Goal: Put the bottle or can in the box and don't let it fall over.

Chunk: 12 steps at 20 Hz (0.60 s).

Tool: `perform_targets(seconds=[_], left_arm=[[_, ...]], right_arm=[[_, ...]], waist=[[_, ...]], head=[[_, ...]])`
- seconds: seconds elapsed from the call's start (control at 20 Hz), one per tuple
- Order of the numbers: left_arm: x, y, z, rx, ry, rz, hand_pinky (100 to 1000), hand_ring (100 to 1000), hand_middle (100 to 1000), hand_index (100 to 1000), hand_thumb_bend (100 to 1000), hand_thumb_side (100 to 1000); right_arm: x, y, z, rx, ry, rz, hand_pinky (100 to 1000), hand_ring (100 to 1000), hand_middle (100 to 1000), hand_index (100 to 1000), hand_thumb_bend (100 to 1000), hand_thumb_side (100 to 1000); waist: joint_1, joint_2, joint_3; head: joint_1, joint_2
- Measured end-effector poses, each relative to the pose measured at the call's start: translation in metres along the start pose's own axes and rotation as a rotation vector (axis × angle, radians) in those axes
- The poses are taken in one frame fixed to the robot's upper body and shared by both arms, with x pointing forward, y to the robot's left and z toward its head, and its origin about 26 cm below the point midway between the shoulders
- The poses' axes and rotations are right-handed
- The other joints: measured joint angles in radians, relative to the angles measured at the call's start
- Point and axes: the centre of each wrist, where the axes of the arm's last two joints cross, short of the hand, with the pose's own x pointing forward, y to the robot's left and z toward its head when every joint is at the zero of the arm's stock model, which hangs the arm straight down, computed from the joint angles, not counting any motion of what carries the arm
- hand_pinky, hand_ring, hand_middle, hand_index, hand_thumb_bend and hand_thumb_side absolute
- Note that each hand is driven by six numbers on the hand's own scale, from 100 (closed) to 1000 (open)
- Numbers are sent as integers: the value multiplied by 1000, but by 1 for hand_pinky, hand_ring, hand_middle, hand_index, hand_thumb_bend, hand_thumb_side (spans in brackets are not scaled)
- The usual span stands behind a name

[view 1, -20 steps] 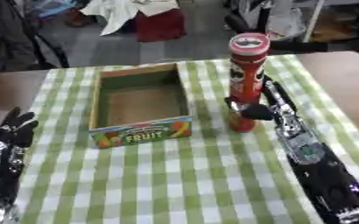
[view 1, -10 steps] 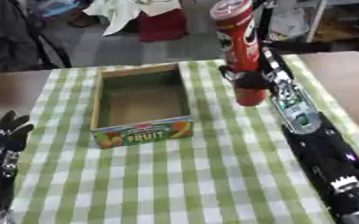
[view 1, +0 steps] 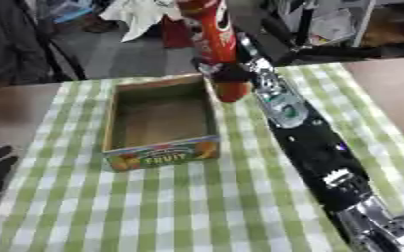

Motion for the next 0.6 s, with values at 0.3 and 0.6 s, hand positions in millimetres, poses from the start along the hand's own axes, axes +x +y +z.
perform_targets(seconds=[0.3, 0.6], left_arm=[[1, 0, -2, -4, -7, 1, 977, 863, 841, 998, 708, 835], [1, 0, -2, -4, -7, 1, 978, 863, 841, 998, 709, 836]], right_arm=[[-15, 21, 5, 148, 2, 119, 1000, 903, 864, 951, 586, 427], [-31, 18, 11, 136, 19, 196, 1000, 939, 907, 988, 738, 574]], waist=[[0, 3, 12], [-4, 3, 6]], head=[[-26, -5], [-25, -9]])
